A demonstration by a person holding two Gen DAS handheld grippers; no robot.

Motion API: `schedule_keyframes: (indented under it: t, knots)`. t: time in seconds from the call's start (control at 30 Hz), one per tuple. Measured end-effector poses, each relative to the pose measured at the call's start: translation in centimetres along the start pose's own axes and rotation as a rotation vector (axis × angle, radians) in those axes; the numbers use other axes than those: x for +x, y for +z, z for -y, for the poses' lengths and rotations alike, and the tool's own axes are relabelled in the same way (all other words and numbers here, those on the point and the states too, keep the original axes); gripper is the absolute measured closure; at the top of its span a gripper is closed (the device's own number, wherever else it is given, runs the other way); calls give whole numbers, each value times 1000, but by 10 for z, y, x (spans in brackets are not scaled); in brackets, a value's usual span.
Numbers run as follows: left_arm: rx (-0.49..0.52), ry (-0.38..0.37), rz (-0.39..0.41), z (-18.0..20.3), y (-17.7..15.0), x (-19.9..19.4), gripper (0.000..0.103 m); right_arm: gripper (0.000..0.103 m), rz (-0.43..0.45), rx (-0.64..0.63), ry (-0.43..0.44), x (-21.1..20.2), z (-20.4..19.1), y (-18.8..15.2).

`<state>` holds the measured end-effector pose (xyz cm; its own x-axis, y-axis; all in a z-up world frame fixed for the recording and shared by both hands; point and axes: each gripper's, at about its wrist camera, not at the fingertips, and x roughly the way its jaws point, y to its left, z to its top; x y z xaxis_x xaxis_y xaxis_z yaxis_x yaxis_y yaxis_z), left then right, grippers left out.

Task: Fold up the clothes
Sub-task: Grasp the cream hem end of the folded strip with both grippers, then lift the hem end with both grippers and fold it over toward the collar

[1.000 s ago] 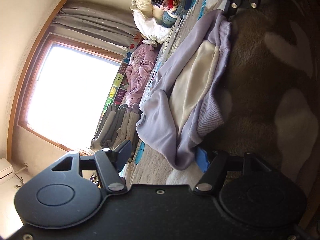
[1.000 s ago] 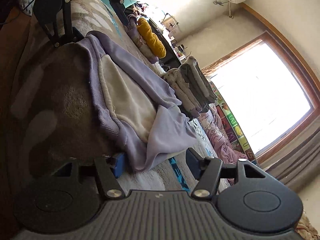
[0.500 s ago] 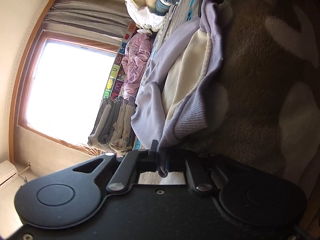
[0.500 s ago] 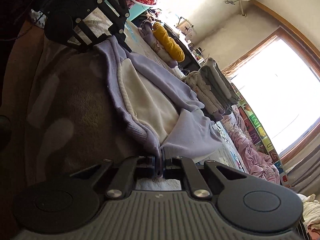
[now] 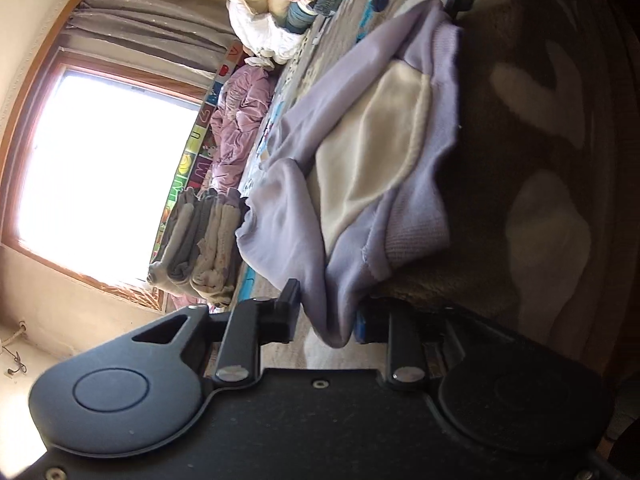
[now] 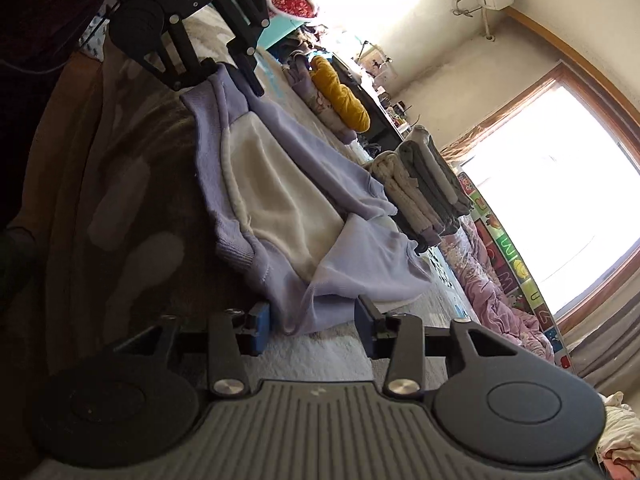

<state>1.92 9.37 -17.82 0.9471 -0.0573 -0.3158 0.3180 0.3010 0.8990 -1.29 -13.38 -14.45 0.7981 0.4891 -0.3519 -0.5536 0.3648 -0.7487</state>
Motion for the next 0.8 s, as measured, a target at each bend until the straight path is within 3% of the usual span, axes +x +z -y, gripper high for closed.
schedule_keyframes:
  t: [0.13,0.3,0.33,0.4,0.53,0.57,0.63,0.67,0.7,0.77,0.8]
  knots:
    - [-30,-3,-4,0,-8,-2,64,52,-5,-7,-2,7,0,-5]
    - [-32,13,9,1,-12,-6,63,62,1,-10,-56,8,1,-5]
    - [-31,23,19,1,-12,-6,63,61,15,-28,-72,9,0,-4]
    - [-28,42,39,0,-11,-8,62,43,30,-55,-76,11,-1,-5]
    - [9,53,84,-1,-15,-4,63,42,76,-110,-34,14,4,-10]
    - [15,54,90,-2,-14,-1,67,42,87,-126,-19,15,5,-11]
    - [-1,54,101,-6,-11,-1,77,47,116,-148,20,15,7,-14]
    - [-14,51,105,-9,-9,-1,87,56,127,-135,41,13,10,-14]
    - [-34,44,108,-13,-7,-1,90,75,134,-116,60,12,13,-13]
    - [-109,14,117,-25,-2,-2,92,95,140,-73,71,8,20,-8]
    - [-154,-4,120,-33,0,-1,92,95,148,-36,77,5,26,-5]
